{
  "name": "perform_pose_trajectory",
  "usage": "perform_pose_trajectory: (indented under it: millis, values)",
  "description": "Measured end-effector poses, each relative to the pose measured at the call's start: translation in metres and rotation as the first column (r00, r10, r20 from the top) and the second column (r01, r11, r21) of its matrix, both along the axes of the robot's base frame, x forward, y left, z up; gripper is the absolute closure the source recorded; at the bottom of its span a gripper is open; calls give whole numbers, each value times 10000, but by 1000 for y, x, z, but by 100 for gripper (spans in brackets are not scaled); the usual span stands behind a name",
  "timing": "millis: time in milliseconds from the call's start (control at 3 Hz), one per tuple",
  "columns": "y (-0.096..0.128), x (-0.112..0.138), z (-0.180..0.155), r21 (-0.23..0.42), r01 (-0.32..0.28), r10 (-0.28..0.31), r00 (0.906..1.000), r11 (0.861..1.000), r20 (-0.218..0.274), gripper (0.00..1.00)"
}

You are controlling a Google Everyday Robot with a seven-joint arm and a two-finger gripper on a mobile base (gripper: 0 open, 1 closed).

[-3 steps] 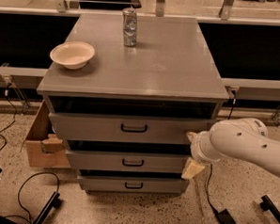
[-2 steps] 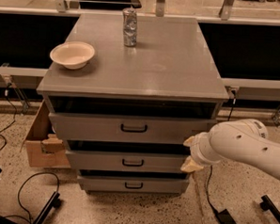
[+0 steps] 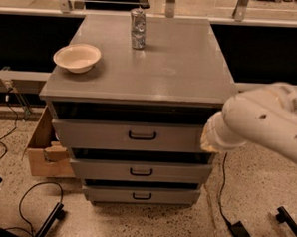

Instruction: Close top drawer

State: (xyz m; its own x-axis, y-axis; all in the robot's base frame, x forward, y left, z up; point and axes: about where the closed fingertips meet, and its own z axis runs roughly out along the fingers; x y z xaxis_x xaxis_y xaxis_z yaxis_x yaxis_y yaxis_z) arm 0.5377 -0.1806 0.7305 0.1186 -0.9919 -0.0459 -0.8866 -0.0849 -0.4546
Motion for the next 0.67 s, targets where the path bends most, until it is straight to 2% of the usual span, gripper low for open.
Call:
perform_pose_trajectory:
  millis: [333,667]
  values:
    - [-9,17,116,-1577,-198,385,9924,9873,1165,100]
    - [-51,21,204,-2173,1261,-858,9788,9679,1858,100]
